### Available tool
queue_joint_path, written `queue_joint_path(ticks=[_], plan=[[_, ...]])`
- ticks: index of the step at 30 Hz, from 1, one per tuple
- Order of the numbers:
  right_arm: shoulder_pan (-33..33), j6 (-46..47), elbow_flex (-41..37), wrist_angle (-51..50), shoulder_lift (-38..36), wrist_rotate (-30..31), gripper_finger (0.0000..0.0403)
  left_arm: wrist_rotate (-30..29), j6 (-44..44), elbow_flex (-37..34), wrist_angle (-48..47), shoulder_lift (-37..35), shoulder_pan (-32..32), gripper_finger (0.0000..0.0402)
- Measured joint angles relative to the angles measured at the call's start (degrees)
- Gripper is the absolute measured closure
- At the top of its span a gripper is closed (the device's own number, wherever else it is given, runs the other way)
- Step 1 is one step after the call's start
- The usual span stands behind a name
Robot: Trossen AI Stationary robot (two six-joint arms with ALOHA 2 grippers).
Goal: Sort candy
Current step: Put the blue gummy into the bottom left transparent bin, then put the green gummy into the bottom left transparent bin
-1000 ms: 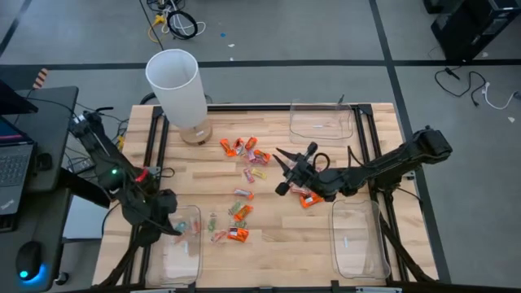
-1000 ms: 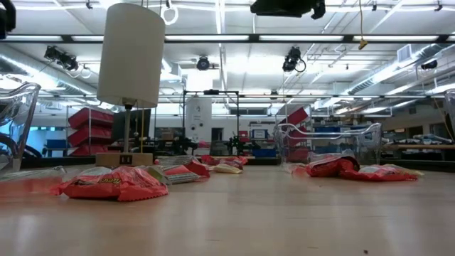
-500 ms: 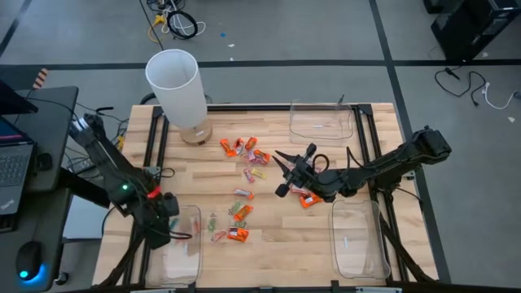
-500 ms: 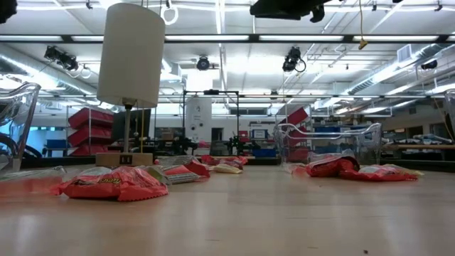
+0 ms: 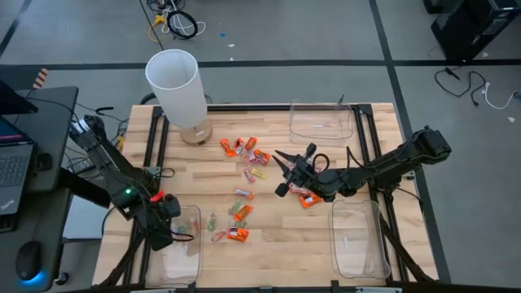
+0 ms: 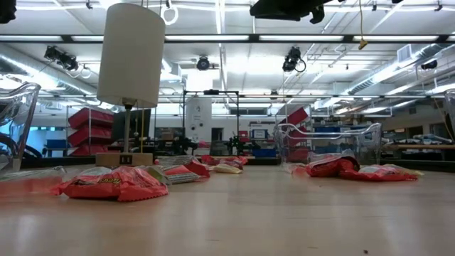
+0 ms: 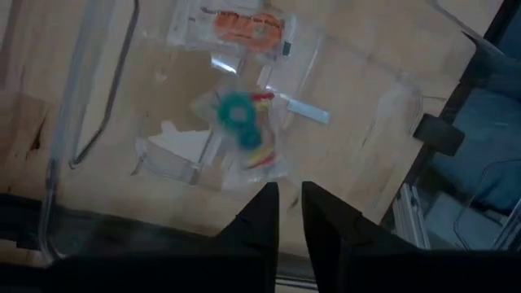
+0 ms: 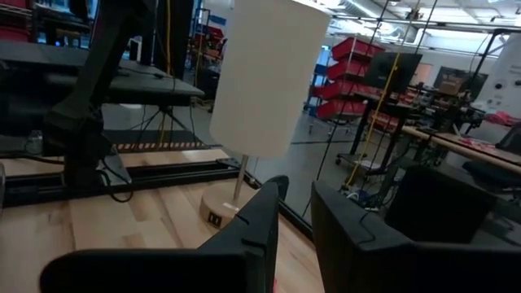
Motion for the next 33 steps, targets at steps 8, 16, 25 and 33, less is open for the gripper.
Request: queue_joint_path(ticks=[8, 16, 25, 33], plan=[[0.00, 1.45, 0.00, -0.04, 0.00, -2.03, 0.0341, -1.27, 1.44, 0.00, 0.27, 0.00, 0.02, 0.0324], [-0.25, 3.80, 0.00, 0.07, 0.00, -9.32, 0.0341, -2.54, 11.09, 2.83, 10.12, -0.52, 0.19, 0.0323], [-2.31, 7.19, 0.40, -0.55, 0.00, -16.93, 0.0341, -21.13, 36.56, 12.78, 10.85, -0.55, 2.53, 0.0323], [-2.60, 7.36, 0.42, -1.21, 0.00, -17.54, 0.0341, -33.71, 53.76, 13.75, 10.70, -0.52, 7.58, 0.0323]])
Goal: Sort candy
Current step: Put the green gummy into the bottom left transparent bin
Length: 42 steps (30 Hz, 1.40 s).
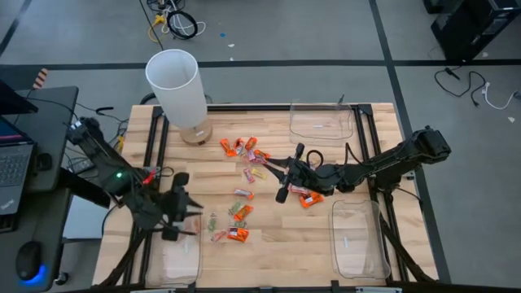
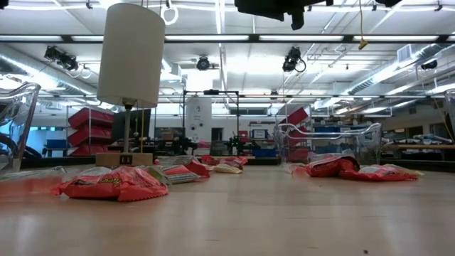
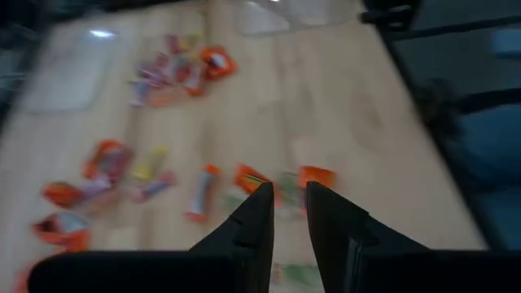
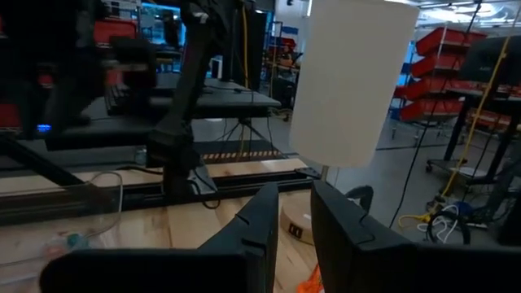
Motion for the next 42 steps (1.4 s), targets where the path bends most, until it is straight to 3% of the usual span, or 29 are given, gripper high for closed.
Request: queue_joint_path(ticks=[8, 15, 25, 31, 38, 42], plan=[[-0.27, 0.03, 0.00, -0.05, 0.00, -0.01, 0.0341, -0.99, 5.15, 0.00, 0.00, 0.00, 8.46, 0.0323], [-1.88, 1.50, 0.02, -0.07, 0.00, -0.38, 0.0341, 6.53, 9.01, -1.48, -0.40, 0.07, 15.59, 0.0323], [-5.10, 4.86, 0.02, -0.31, 0.00, -7.75, 0.0341, 10.72, 9.87, -8.34, 0.58, 0.11, 23.10, 0.0323], [-6.62, 6.41, 0.07, -0.25, 0.00, -12.65, 0.0341, 12.34, 12.69, -12.18, 7.74, 0.11, 25.27, 0.0323], [-5.46, 4.97, 6.34, -2.68, 2.20, -17.53, 0.0341, 14.08, 16.19, -14.58, 12.47, 0.10, 27.52, 0.0323], [-4.33, 4.49, 11.97, -9.60, 5.67, -18.15, 0.0341, 14.11, 17.04, -14.69, 12.65, 0.07, 27.93, 0.0323]])
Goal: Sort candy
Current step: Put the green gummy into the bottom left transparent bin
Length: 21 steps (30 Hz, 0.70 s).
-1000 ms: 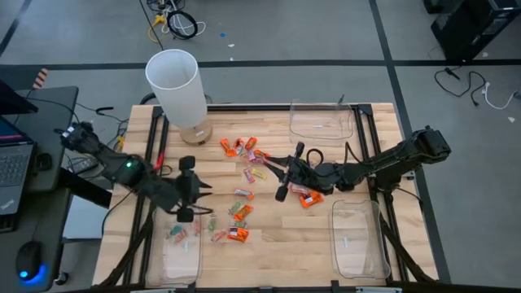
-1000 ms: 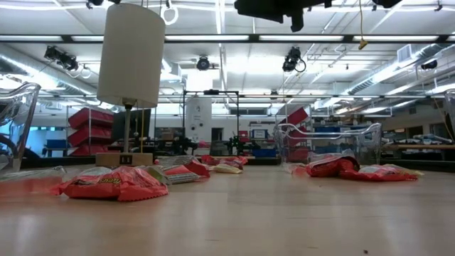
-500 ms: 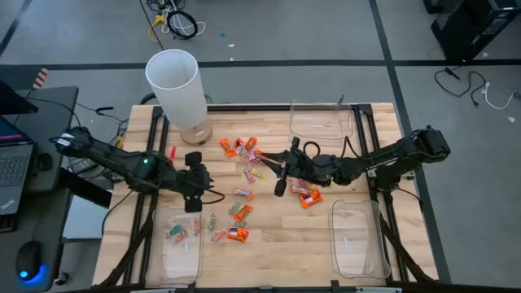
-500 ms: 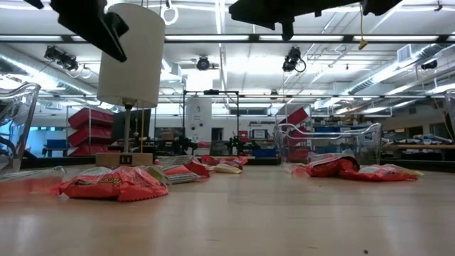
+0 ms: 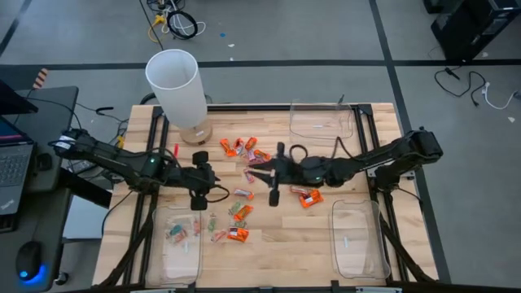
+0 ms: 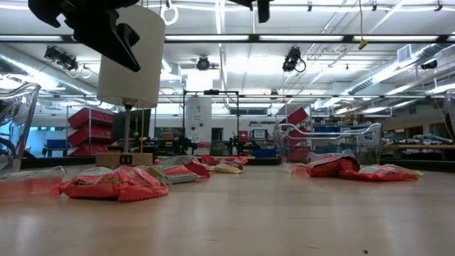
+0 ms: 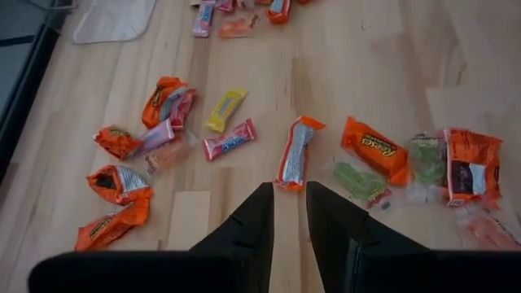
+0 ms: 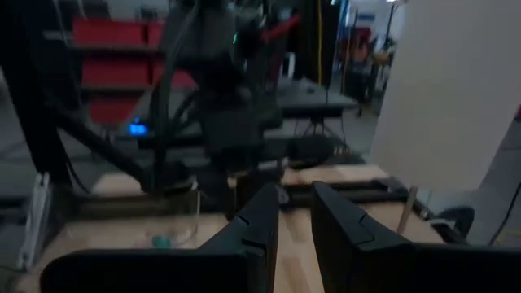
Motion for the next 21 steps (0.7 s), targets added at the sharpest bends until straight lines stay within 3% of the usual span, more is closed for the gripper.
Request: queue_joint_path(ticks=[6, 12, 21], plan=[[0.29, 4.66, 5.65, -12.82, 4.70, -1.29, 0.0341, 0.02, 0.13, 0.00, -2.51, 0.00, -0.17, 0.0323], [0.27, 10.42, 6.02, -17.94, 8.37, -4.33, 0.0341, 0.02, -3.25, 0.00, -9.29, 0.02, -0.22, 0.0323], [-0.88, 19.04, 6.00, -13.48, 17.93, -12.00, 0.0341, 0.02, -4.75, 0.00, -11.29, 0.02, -0.22, 0.0323]])
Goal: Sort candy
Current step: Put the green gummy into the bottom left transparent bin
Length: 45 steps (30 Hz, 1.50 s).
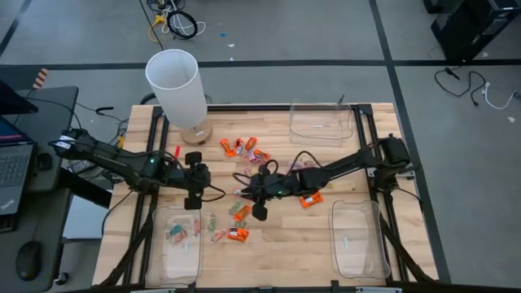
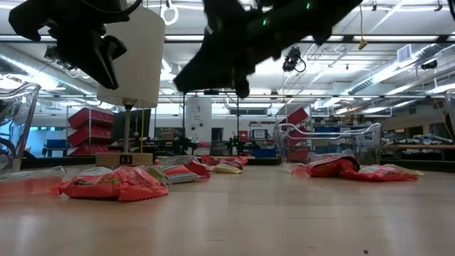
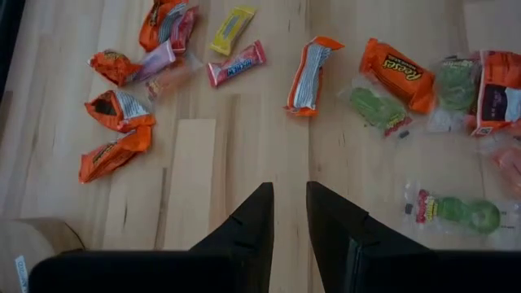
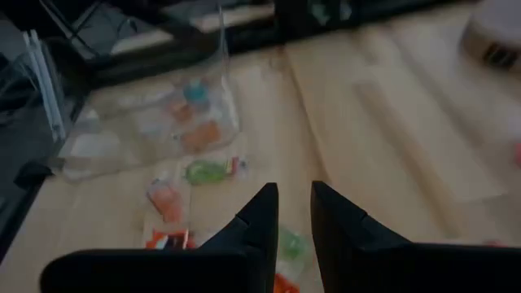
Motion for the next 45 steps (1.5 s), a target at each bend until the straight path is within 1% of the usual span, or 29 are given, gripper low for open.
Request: queue_joint_path(ticks=[8, 14, 16, 23, 29, 31, 34, 42, 45], plan=[[-0.02, 0.54, -0.04, 1.03, 4.64, -0.22, 0.0335, 0.00, 0.03, 0.00, -0.01, -0.01, -0.02, 0.0323], [0.70, 0.47, -0.07, 1.55, 5.80, 2.09, 0.0319, 0.00, 0.01, 0.00, 0.64, -0.02, -0.02, 0.0323], [1.10, 0.47, -0.06, 3.14, 6.47, 2.87, 0.0313, -0.02, 0.01, 0.01, 0.97, -0.02, -0.02, 0.0323], [1.87, 0.63, -0.06, 4.76, 6.58, 4.12, 0.0291, -0.39, 0.13, 0.02, 1.68, -0.02, -0.02, 0.0323], [2.68, -1.37, -0.09, 8.43, 7.73, 6.02, 0.0278, -1.27, 0.16, 0.02, 1.82, -0.02, -0.02, 0.0323], [2.74, -1.67, 0.06, 11.81, 9.31, 5.99, 0.0275, -1.27, 0.14, 0.04, 1.85, -0.02, -0.02, 0.0323], [2.70, -1.13, 0.51, 12.63, 11.44, 5.97, 0.0272, -1.27, 0.08, 0.06, 1.87, -0.02, -0.02, 0.0323], [2.69, 1.18, 2.11, 12.37, 16.80, 5.87, 0.0270, -1.27, -0.02, 0.07, 1.76, 0.00, -0.13, 0.0323], [2.49, 2.51, 2.02, 9.19, 16.85, 5.90, 0.0270, -1.31, -0.02, 0.07, 1.74, -0.02, -0.26, 0.0323]])
